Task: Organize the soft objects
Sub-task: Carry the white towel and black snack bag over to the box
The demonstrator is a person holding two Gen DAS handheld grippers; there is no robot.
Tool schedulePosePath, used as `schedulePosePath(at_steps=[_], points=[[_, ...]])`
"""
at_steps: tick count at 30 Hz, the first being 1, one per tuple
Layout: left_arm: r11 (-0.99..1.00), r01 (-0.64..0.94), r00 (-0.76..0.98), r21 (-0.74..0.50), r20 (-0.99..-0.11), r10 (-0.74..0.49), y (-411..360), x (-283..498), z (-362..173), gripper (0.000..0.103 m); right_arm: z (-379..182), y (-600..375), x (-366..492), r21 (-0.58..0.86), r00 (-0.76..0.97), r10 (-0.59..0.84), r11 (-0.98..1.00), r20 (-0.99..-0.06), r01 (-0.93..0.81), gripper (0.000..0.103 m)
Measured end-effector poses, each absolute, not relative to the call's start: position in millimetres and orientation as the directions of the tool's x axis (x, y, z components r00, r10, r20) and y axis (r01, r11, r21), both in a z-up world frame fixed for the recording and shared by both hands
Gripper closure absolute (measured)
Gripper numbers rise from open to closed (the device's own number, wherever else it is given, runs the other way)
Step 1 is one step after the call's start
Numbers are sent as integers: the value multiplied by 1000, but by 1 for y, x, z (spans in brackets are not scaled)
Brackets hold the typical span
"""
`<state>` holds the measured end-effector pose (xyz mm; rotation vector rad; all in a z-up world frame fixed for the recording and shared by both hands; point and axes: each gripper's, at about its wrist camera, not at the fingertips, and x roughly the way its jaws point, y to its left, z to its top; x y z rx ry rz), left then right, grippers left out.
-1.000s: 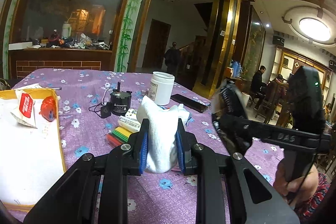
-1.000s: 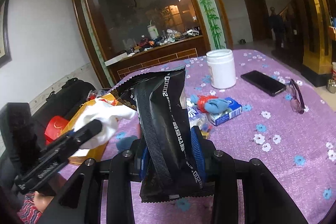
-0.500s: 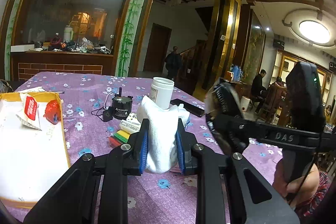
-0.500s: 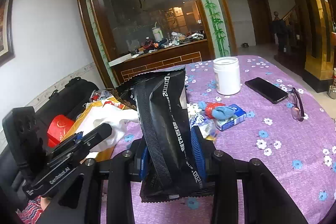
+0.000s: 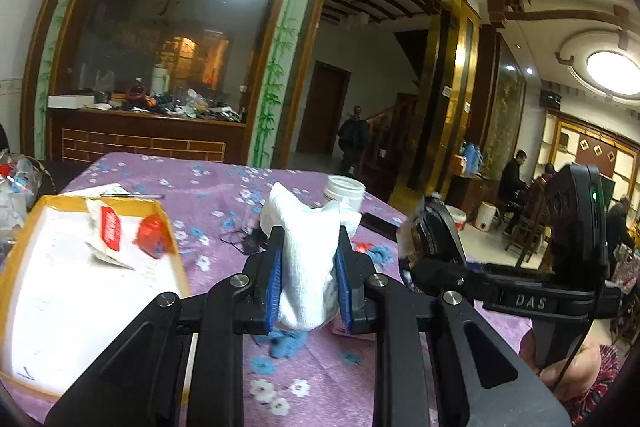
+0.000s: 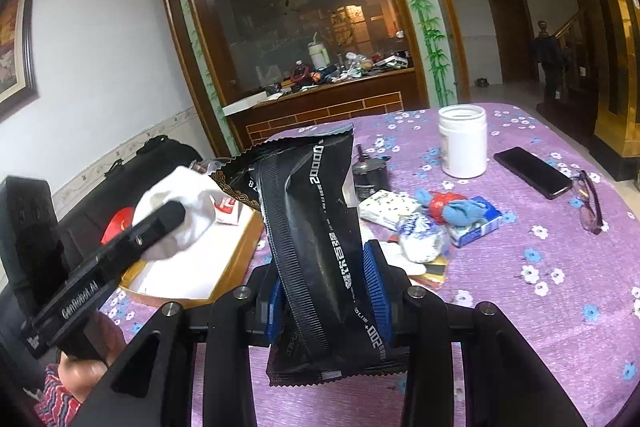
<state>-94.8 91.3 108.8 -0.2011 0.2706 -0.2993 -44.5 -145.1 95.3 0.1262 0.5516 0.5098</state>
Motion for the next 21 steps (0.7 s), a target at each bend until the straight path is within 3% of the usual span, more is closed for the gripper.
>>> schedulePosePath(at_steps=[21], points=[[944,154,951,-291,-215,-221,151,-94,107,83,100,-111,-46,252,680,548,834,-487,-491,66]])
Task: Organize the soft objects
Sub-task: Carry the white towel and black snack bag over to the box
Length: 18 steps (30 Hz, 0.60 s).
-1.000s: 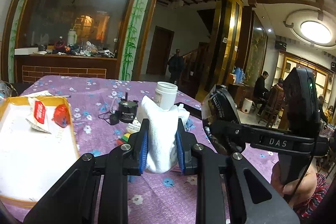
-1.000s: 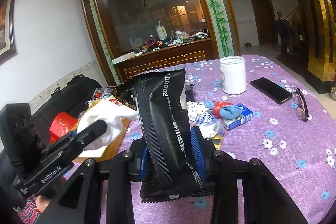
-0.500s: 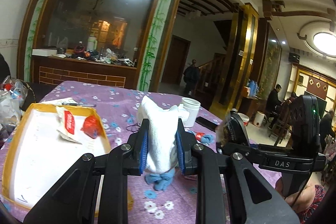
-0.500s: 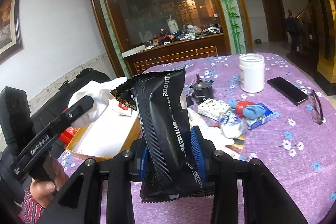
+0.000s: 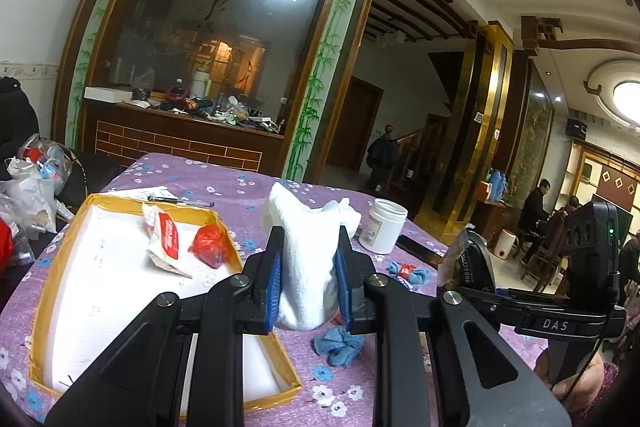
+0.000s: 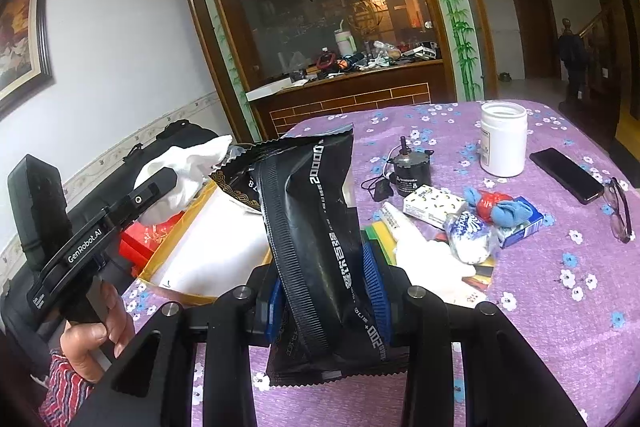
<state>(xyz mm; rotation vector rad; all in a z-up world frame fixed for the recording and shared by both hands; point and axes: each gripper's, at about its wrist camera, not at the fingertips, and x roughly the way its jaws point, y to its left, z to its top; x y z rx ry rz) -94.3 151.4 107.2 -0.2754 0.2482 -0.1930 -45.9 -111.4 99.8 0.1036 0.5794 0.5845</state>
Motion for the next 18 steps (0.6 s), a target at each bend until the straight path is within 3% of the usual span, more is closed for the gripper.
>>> schedulePosePath(at_steps=[18], points=[[946,109,957,-306,-225,-183,179,-94,103,83,104,-81,-45,241,643,577,808,-503,-537,66]])
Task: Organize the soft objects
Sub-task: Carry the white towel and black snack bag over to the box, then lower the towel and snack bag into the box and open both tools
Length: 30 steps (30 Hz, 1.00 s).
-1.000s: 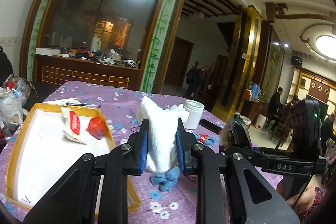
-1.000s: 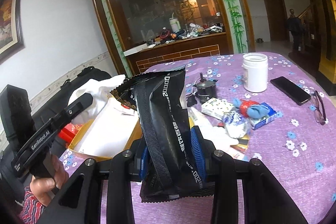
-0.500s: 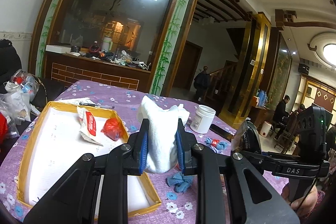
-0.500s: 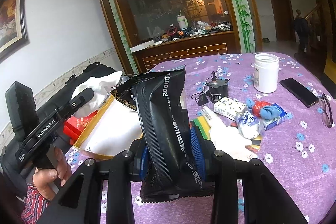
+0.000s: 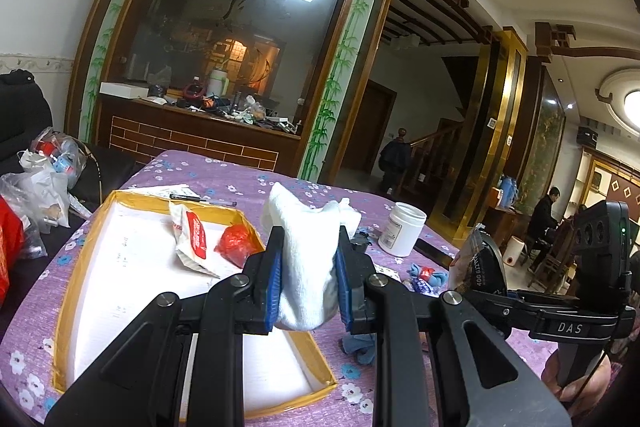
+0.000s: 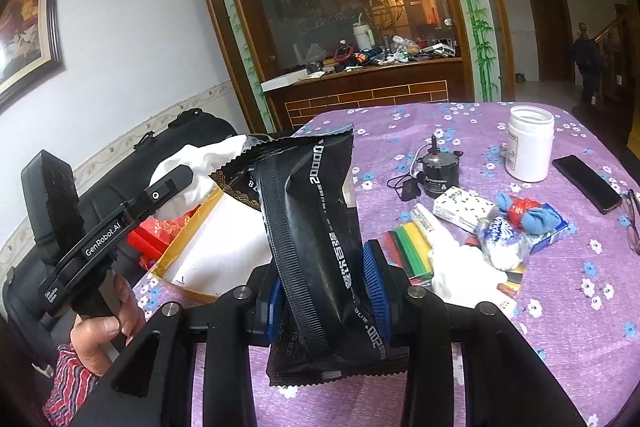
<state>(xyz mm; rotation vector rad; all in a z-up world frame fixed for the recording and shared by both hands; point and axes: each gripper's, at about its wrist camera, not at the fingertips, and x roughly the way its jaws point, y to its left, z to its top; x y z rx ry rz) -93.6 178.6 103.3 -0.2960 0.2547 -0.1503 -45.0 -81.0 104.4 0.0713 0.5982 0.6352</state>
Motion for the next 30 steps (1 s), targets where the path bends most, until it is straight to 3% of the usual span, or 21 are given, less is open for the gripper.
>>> schedulePosePath(at_steps=[16,30], points=[[952,69,932,-299,-322,-168,201,-63,98,83,105,-54,-3,347,543,643,758,-539,-553,66],[935,-176,822,-308,-569,-32,260,-1,88,83,97,39,35,334,423,644,726,-637,-601,66]])
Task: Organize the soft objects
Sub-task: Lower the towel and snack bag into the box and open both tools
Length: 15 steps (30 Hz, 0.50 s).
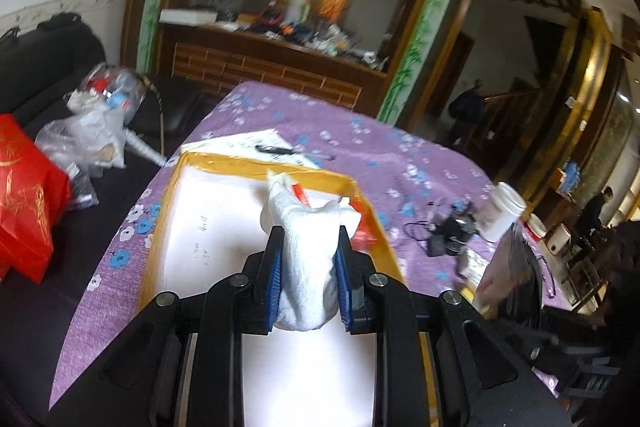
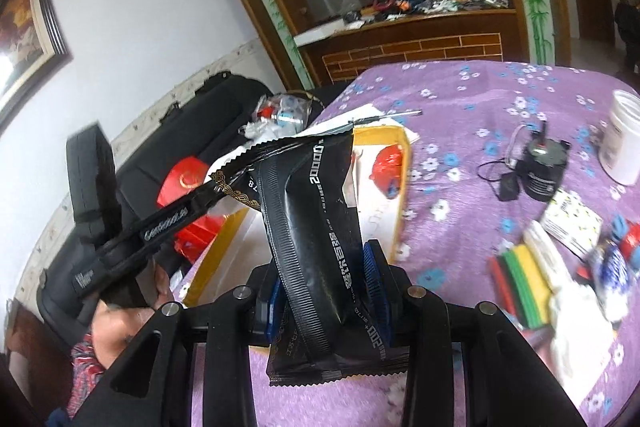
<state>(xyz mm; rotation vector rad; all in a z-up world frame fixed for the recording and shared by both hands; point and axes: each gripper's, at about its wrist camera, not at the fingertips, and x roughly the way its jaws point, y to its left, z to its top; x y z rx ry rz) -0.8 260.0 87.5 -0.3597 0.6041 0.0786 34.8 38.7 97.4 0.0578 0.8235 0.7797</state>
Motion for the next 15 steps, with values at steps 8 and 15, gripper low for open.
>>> schedulePosePath(at_steps=[8,15], points=[[911,-268,735,-315,-678,-18,282,47,57,83,68,82,71,334,363,582,763,-728,-553,66],[897,-295,715,-330,-699,-23,292,58,43,83,42,94,100,368,324,556,791,-765,-489,66]])
